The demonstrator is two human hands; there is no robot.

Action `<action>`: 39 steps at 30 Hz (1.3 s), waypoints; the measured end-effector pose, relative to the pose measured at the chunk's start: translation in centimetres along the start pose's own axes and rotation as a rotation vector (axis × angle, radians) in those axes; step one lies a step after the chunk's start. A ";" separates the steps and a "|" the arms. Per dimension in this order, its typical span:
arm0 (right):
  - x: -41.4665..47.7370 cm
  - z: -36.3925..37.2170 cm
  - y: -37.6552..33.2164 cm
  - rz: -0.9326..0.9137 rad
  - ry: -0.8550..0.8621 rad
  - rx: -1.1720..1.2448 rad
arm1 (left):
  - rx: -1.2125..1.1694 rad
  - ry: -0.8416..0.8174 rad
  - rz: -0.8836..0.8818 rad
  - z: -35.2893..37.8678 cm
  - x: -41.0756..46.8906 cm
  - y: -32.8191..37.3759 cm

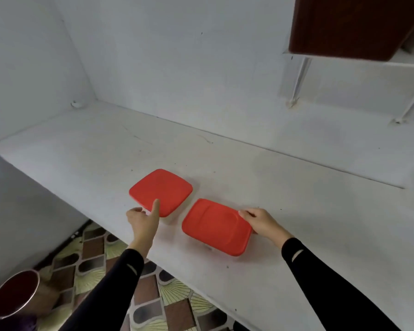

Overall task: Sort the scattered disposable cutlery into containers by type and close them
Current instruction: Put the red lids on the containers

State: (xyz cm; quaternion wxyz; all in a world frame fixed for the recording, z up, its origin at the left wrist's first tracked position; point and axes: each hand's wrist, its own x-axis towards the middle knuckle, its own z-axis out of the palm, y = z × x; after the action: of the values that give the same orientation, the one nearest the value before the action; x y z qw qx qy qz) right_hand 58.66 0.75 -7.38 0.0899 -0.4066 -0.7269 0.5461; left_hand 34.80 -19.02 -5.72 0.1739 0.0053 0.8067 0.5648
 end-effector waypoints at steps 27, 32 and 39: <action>-23.5 -16.4 -8.7 -0.537 1.104 0.109 | -0.169 -1.424 0.452 15.4 -25.6 16.1; -28.2 -21.6 -10.9 -0.762 1.391 0.302 | -0.209 -1.558 0.811 16.1 -32.4 20.8; -31.6 -32.0 -15.6 -0.933 1.470 0.094 | -0.319 -1.255 1.151 20.3 -39.9 28.0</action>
State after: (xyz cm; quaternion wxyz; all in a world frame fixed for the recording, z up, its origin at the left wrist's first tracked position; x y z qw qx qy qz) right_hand 90.03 0.84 28.41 0.7673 -0.3127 -0.5539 0.0822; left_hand 72.79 1.38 24.69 0.2728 0.6992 0.3445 0.5640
